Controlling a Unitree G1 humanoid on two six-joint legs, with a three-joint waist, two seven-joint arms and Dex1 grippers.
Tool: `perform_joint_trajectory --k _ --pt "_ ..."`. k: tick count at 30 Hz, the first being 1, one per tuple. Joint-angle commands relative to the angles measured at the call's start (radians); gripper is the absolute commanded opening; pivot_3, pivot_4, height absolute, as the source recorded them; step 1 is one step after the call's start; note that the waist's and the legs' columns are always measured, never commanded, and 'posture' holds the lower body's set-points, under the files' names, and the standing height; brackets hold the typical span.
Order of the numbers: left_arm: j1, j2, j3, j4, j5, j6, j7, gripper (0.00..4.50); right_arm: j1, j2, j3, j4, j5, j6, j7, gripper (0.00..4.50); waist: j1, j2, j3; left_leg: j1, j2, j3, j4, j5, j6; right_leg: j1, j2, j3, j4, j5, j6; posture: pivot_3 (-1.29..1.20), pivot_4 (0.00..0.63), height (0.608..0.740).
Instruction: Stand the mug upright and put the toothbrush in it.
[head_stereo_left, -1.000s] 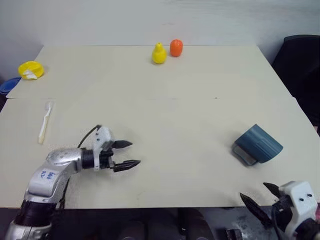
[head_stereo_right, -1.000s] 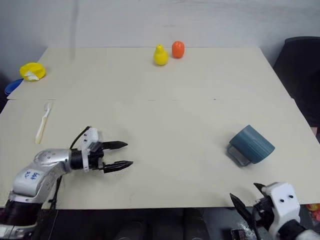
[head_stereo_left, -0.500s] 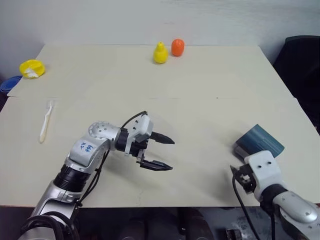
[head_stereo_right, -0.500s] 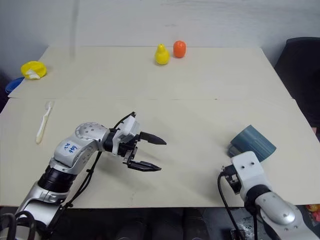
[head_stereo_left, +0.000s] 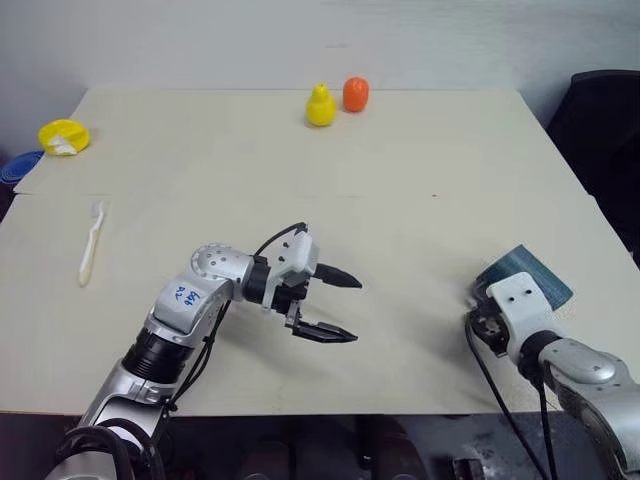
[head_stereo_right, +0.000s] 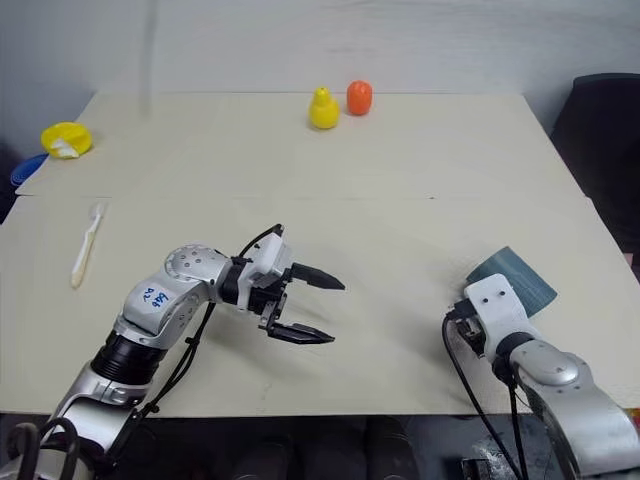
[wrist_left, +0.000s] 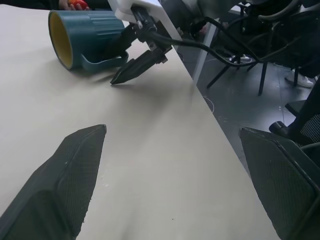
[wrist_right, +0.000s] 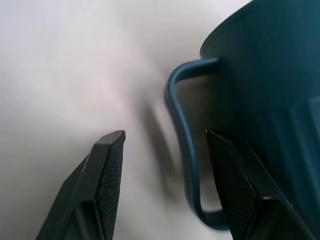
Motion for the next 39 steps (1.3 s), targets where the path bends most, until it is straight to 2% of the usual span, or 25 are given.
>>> perform_joint_trajectory --k 1,7,13,15,19,22,25,27,29,34,39 --pt "-0.016 -0.003 0.017 -0.017 0.004 -0.018 0.008 4.50 -0.015 -0.002 -0.012 0.058 0.005 -0.025 0.044 2.08 0.001 0.000 0.000 0.000 0.000 0.000 0.000 0.000 0.000 0.000 0.000 0.000 0.000 0.000 0.000 0.00 0.150 0.740" --pt "-0.021 -0.003 0.025 -0.012 0.008 -0.026 0.022 4.50 -0.027 0.000 -0.018 0.092 -0.003 -0.052 0.079 0.07 0.002 0.000 0.000 0.000 0.000 0.000 0.000 0.000 0.000 0.000 0.000 0.000 0.000 0.000 0.000 0.00 0.150 0.740" --pt "-0.006 0.019 0.047 -0.022 0.012 -0.021 0.046 4.50 -0.084 0.030 0.033 0.112 -0.020 -0.147 0.089 0.02 0.004 0.000 0.000 0.000 0.000 0.000 0.000 0.000 0.000 0.000 0.000 0.000 0.000 0.000 0.000 0.00 0.150 0.740" --pt "0.014 0.041 0.109 -0.036 -0.003 0.013 0.102 4.50 -0.179 0.118 0.077 0.136 -0.010 -0.237 0.081 0.02 -0.008 -0.001 0.000 0.001 0.001 0.000 0.000 0.000 0.000 0.000 0.000 0.000 0.000 0.000 0.001 0.00 0.150 0.740" --pt "0.121 0.128 0.341 -0.107 -0.072 0.144 0.246 4.50 -0.402 0.367 0.218 0.291 -0.005 -0.478 0.125 0.02 -0.045 0.001 0.001 0.005 0.001 -0.009 -0.004 0.000 -0.002 -0.004 0.004 0.002 0.001 0.002 -0.001 0.00 0.150 0.740" --pt "0.226 0.199 0.444 -0.180 -0.084 0.179 0.287 4.50 -0.498 0.468 0.296 0.447 -0.051 -0.621 0.144 0.02 -0.053 0.002 0.001 0.000 -0.002 -0.015 -0.003 -0.001 -0.007 -0.021 0.003 0.001 0.014 0.000 -0.006 0.00 0.150 0.740" --pt "0.353 0.254 0.562 -0.261 -0.095 0.213 0.330 4.50 -0.591 0.590 0.359 0.640 -0.057 -0.799 0.208 0.02 -0.058 0.002 0.001 -0.002 -0.002 -0.018 -0.001 -0.003 -0.009 -0.021 -0.001 -0.010 0.014 -0.001 -0.008 0.00 0.150 0.740" --pt "0.404 0.265 0.608 -0.307 -0.108 0.230 0.354 4.50 -0.610 0.661 0.349 0.718 -0.006 -0.884 0.278 0.02 -0.057 0.002 0.001 -0.002 -0.005 -0.020 -0.001 -0.003 -0.009 -0.021 -0.004 -0.014 0.013 -0.001 -0.008 0.00 0.150 0.740" --pt "0.437 0.266 0.631 -0.342 -0.112 0.237 0.382 4.50 -0.616 0.721 0.332 0.791 0.042 -0.939 0.343 0.02 -0.055 0.002 0.001 -0.003 -0.005 -0.023 0.000 -0.004 -0.008 -0.020 -0.005 -0.018 0.012 -0.001 -0.008 0.00 0.150 0.740" --pt "0.438 0.269 0.627 -0.388 -0.123 0.255 0.422 4.50 -0.620 0.794 0.368 0.926 0.033 -1.032 0.433 0.02 -0.058 0.003 0.002 -0.003 -0.009 -0.026 0.001 -0.004 -0.009 -0.017 -0.013 -0.034 0.012 -0.001 -0.008 0.00 0.150 0.740" --pt "0.397 0.293 0.585 -0.354 -0.111 0.235 0.407 4.50 -0.562 0.808 0.365 0.913 0.099 -0.931 0.481 0.02 -0.062 0.004 0.002 -0.002 -0.007 -0.027 0.001 -0.004 -0.010 -0.017 -0.013 -0.039 0.014 -0.002 -0.010 0.00 0.150 0.740"
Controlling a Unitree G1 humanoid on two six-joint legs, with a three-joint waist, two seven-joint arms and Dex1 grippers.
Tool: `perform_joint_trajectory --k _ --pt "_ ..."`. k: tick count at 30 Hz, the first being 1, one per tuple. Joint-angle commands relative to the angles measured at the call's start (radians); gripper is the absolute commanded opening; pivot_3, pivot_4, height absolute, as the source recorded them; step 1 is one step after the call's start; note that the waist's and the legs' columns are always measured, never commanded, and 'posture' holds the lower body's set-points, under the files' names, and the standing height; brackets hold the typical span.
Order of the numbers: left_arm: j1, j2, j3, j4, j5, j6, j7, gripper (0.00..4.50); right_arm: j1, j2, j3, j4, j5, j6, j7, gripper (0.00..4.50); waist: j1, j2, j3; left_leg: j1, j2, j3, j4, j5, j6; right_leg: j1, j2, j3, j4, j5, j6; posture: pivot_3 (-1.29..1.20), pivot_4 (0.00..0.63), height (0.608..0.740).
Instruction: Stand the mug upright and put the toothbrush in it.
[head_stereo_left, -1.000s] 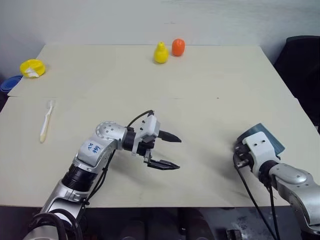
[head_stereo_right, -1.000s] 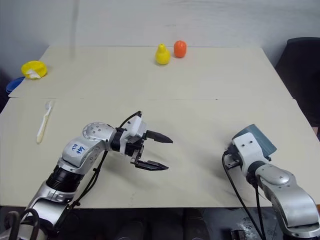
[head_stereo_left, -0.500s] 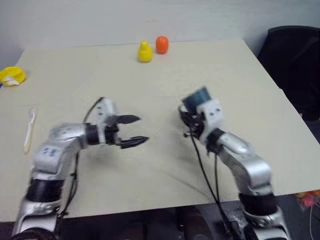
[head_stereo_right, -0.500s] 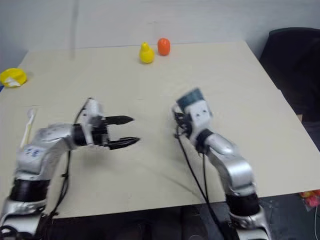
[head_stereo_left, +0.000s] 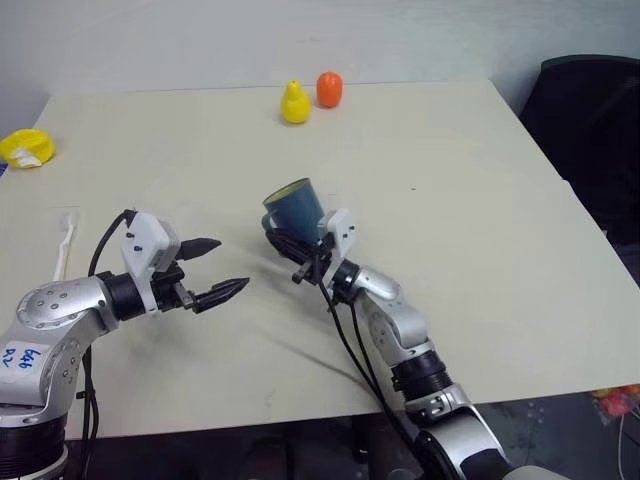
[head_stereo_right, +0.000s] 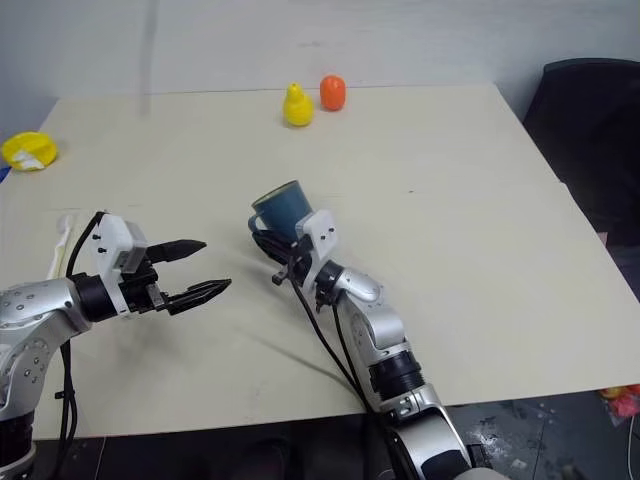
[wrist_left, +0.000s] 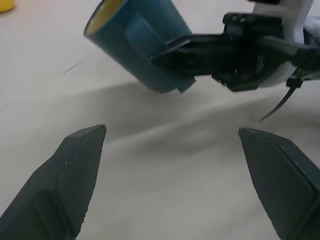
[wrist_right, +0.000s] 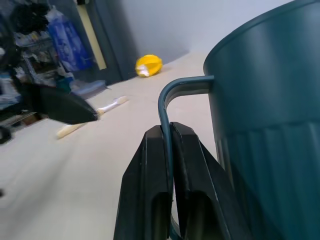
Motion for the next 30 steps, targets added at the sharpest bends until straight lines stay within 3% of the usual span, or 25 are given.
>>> perform_joint_trajectory --k 1,14,20,27,28,30 --pt "-0.041 0.027 -0.024 0.009 -0.002 -0.027 -0.011 4.50 0.031 0.008 -0.009 -0.028 0.059 0.089 0.024 0.02 0.000 0.000 0.000 0.000 0.000 0.000 0.000 0.000 0.000 0.000 0.000 -0.001 0.000 0.000 0.000 0.00 0.150 0.740" --pt "-0.157 0.033 -0.144 0.138 0.025 -0.103 -0.073 4.50 0.211 -0.124 -0.007 -0.231 -0.024 0.099 -0.044 0.02 0.016 0.000 0.000 0.002 -0.003 0.000 0.000 0.000 0.000 0.002 -0.003 -0.002 0.001 0.000 0.000 0.00 0.150 0.740" --pt "-0.197 0.024 -0.180 0.189 0.042 -0.140 -0.090 4.50 0.286 -0.190 -0.031 -0.343 0.029 0.161 -0.037 1.71 0.028 0.000 0.000 0.001 -0.003 0.001 0.001 0.000 0.000 0.002 -0.003 -0.001 0.000 0.000 0.000 0.00 0.150 0.740" --pt "-0.220 0.023 -0.199 0.218 0.047 -0.163 -0.101 4.50 0.292 -0.202 -0.022 -0.367 0.008 0.174 -0.060 4.21 0.026 0.000 0.000 0.001 -0.001 0.002 0.000 0.000 0.000 0.001 -0.002 -0.002 0.001 0.000 0.000 0.00 0.150 0.740" --pt "-0.220 0.022 -0.200 0.221 0.047 -0.166 -0.102 4.50 0.295 -0.211 -0.024 -0.381 0.005 0.180 -0.064 4.48 0.027 0.000 0.000 0.001 -0.002 0.002 0.000 0.000 0.000 0.001 -0.002 -0.002 0.001 0.000 0.000 0.00 0.150 0.740" --pt "-0.219 0.021 -0.203 0.224 0.050 -0.171 -0.103 4.50 0.302 -0.231 -0.023 -0.403 -0.004 0.183 -0.068 4.48 0.028 0.000 0.000 0.001 -0.002 0.002 0.000 0.000 0.000 0.001 -0.002 -0.002 0.000 0.000 0.000 0.00 0.150 0.740"
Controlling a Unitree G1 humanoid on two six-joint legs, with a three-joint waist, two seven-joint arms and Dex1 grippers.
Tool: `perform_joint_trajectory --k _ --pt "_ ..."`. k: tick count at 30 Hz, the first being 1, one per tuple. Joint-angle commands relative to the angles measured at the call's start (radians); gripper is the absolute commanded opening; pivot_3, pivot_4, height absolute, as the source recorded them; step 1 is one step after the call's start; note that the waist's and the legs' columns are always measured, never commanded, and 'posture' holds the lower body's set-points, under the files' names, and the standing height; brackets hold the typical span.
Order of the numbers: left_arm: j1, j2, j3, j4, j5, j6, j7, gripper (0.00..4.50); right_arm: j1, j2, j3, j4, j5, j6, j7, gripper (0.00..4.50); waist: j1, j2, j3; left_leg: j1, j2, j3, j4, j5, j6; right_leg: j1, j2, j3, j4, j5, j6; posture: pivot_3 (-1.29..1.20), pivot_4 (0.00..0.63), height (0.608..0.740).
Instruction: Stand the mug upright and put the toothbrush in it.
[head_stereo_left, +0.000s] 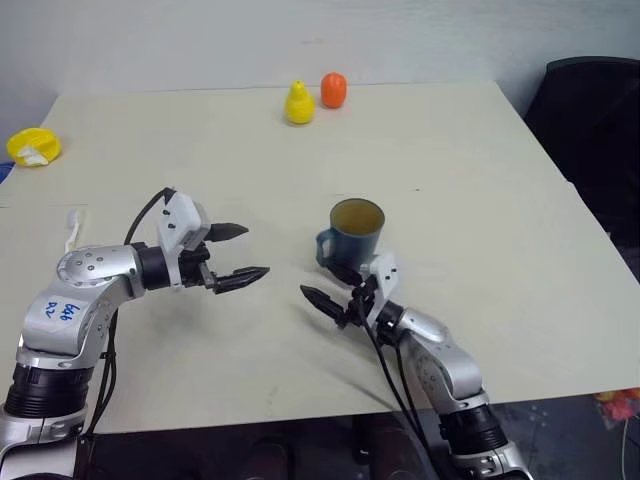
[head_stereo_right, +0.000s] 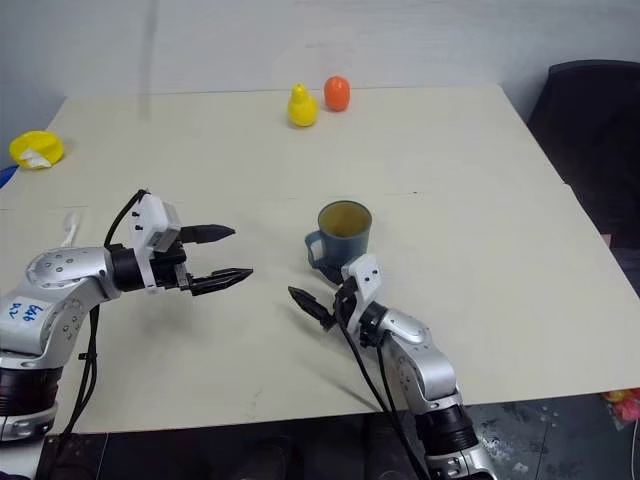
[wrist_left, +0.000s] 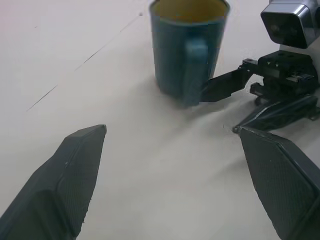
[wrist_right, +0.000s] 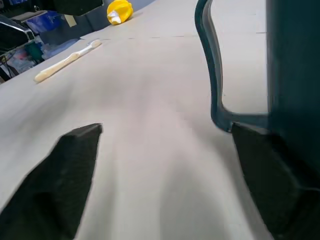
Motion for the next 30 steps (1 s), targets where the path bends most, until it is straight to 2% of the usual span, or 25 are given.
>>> perform_joint_trajectory --k 1,6,10,12,15,18,21,26,30 --pt "-0.009 -0.001 0.008 -0.013 0.002 -0.024 -0.005 4.50 0.014 -0.037 0.004 -0.082 -0.018 0.010 -0.010 4.48 0.001 0.000 0.000 0.000 0.000 0.000 0.000 0.000 0.000 0.000 0.000 0.000 0.000 0.000 0.000 0.00 0.150 0.740" --pt "0.009 0.000 0.019 -0.020 0.001 -0.022 0.006 4.50 0.047 -0.129 0.016 -0.154 -0.080 0.032 -0.023 4.48 0.003 0.000 0.000 0.000 -0.001 0.000 0.000 0.000 0.000 0.000 0.000 0.000 0.000 0.000 0.000 0.00 0.150 0.740" --pt "0.092 0.019 0.127 -0.085 -0.019 0.036 0.079 4.50 0.141 -0.312 -0.038 -0.373 -0.048 0.139 0.038 4.48 0.003 0.001 0.000 -0.001 0.000 0.000 0.000 0.000 0.001 0.000 0.000 0.000 -0.001 0.000 0.000 0.00 0.150 0.740" --pt "0.153 0.025 0.235 -0.146 -0.054 0.115 0.139 4.50 0.194 -0.417 -0.097 -0.496 0.022 0.199 0.091 4.48 0.003 0.001 0.000 -0.002 0.000 0.000 -0.001 -0.001 0.001 -0.001 0.000 0.000 -0.002 0.000 0.000 0.00 0.150 0.740" --pt "0.311 0.025 0.473 -0.272 -0.095 0.225 0.199 4.50 0.262 -0.583 -0.276 -0.653 0.194 0.292 0.190 4.48 0.001 0.001 0.001 -0.003 0.001 0.000 -0.001 -0.001 0.002 -0.001 0.001 0.000 -0.004 0.000 0.001 0.00 0.150 0.740" --pt "0.501 0.003 0.704 -0.364 -0.153 0.274 0.157 4.50 0.254 -0.670 -0.389 -0.685 0.341 0.362 0.226 4.48 0.005 -0.001 0.001 0.001 0.003 -0.001 -0.001 -0.003 0.003 0.002 0.002 0.000 -0.005 0.001 0.001 0.00 0.150 0.740" --pt "0.691 -0.026 0.925 -0.334 -0.141 0.296 0.136 4.50 0.191 -0.731 -0.440 -0.664 0.462 0.417 0.264 4.48 0.008 -0.001 0.002 0.006 0.007 -0.001 -0.001 -0.003 0.004 0.010 0.003 -0.001 -0.008 0.001 0.000 0.00 0.150 0.740" --pt "0.845 -0.048 1.112 -0.130 -0.063 0.226 0.162 4.50 0.105 -0.783 -0.420 -0.631 0.598 0.470 0.329 4.48 0.026 -0.001 0.002 0.007 0.006 -0.001 -0.001 -0.005 0.006 0.015 0.005 -0.003 -0.015 0.001 -0.001 0.00 0.150 0.740" --pt "0.863 -0.021 1.156 -0.068 -0.069 0.214 0.170 4.50 0.077 -0.785 -0.394 -0.625 0.587 0.449 0.331 4.48 0.052 -0.002 0.001 0.007 0.006 -0.003 -0.001 -0.006 0.007 0.014 0.004 -0.005 -0.016 0.001 -0.001 0.00 0.150 0.740"
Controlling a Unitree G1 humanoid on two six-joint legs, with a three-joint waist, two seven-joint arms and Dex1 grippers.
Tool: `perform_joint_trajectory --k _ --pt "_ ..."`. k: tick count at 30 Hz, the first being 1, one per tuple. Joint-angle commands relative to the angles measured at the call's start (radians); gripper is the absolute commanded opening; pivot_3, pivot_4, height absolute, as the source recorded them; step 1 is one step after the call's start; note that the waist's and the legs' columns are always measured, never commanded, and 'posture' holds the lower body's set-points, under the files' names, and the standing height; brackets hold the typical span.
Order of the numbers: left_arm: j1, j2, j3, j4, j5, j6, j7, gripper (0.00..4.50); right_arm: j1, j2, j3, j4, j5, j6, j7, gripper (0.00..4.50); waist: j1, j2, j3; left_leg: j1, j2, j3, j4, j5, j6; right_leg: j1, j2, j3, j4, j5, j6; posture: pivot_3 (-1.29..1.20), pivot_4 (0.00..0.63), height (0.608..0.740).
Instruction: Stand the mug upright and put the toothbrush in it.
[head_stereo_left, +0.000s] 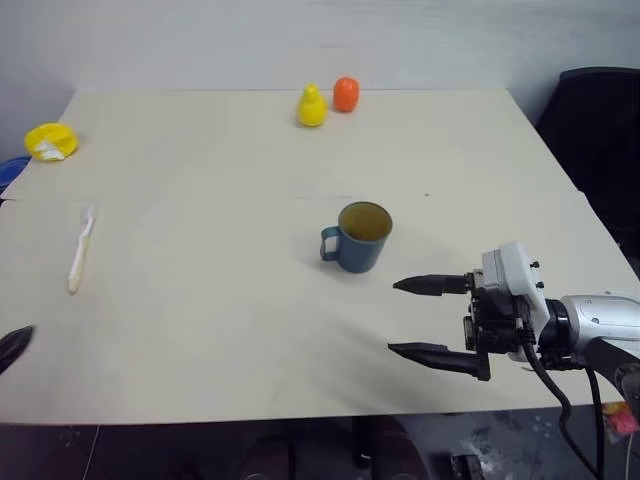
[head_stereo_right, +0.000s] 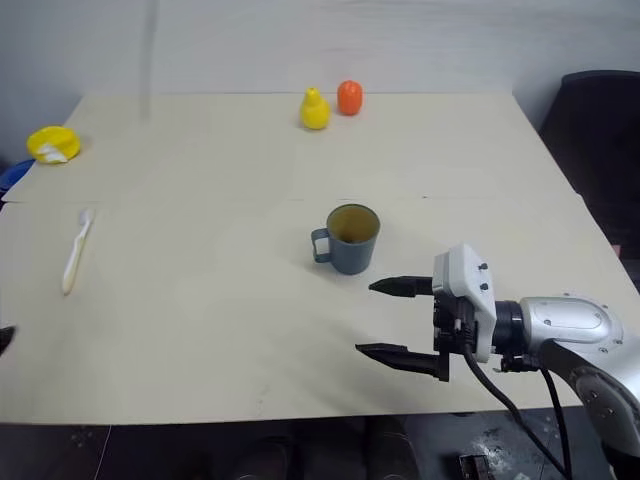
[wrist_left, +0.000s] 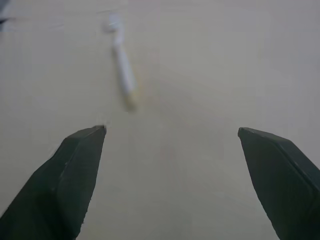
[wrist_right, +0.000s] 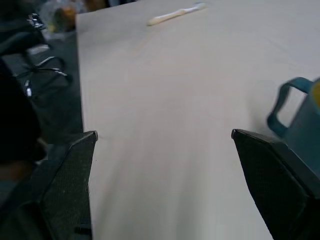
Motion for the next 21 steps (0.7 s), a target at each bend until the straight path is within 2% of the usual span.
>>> perform_joint_trajectory --k 1,4,6,11,13,17,21 --pt "-0.018 0.053 0.038 0.026 -0.008 -0.014 0.015 4.50 -0.023 -0.012 0.010 -0.010 -0.003 -0.024 -0.002 4.48 0.012 -0.001 -0.001 0.000 0.000 0.000 0.000 0.000 0.000 0.000 -0.001 0.000 0.000 0.000 0.000 0.00 0.150 0.740" --pt "-0.138 0.146 -0.034 0.098 -0.015 0.021 0.065 4.50 -0.044 -0.015 -0.002 -0.012 -0.008 -0.032 -0.023 4.48 0.020 -0.002 -0.001 -0.001 -0.001 -0.001 0.001 0.000 0.001 0.000 -0.003 -0.003 -0.001 0.000 0.000 0.00 0.150 0.740" --pt "-0.281 0.225 -0.152 0.170 -0.007 0.049 0.115 4.50 -0.074 -0.010 -0.033 -0.003 0.029 -0.021 -0.056 4.48 0.027 -0.002 -0.001 -0.001 -0.004 -0.002 0.001 0.000 0.000 0.001 -0.004 -0.004 -0.001 0.000 0.000 0.00 0.150 0.740" --pt "-0.675 0.366 -0.609 0.495 0.146 -0.007 0.168 4.50 -0.136 -0.037 -0.100 -0.011 0.058 -0.018 -0.123 4.48 0.015 0.001 0.000 -0.001 -0.004 -0.002 0.000 0.001 -0.001 0.000 -0.004 -0.005 0.004 0.002 0.001 0.00 0.150 0.740" --pt "-0.844 0.369 -0.759 0.669 0.241 -0.093 0.195 4.50 -0.154 -0.044 -0.113 -0.026 0.059 -0.018 -0.157 4.48 0.005 0.002 0.000 -0.001 -0.004 -0.001 -0.001 0.001 -0.001 -0.001 -0.003 -0.007 0.004 0.002 0.001 0.00 0.150 0.740" --pt "-1.138 0.329 -0.963 1.005 0.394 -0.216 0.247 4.50 -0.166 -0.051 -0.147 -0.059 0.081 -0.007 -0.231 4.48 -0.016 -0.004 -0.001 -0.005 -0.009 0.006 -0.001 -0.001 -0.002 -0.014 -0.004 -0.014 0.011 0.002 -0.001 0.00 0.150 0.740" --pt "-1.388 0.247 -1.100 1.319 0.514 -0.322 0.281 4.50 -0.139 -0.074 -0.216 -0.094 0.096 0.003 -0.298 4.48 -0.017 -0.005 -0.001 -0.003 -0.012 0.013 0.000 -0.002 0.001 -0.015 -0.009 -0.024 0.012 0.003 -0.001 0.00 0.150 0.740"
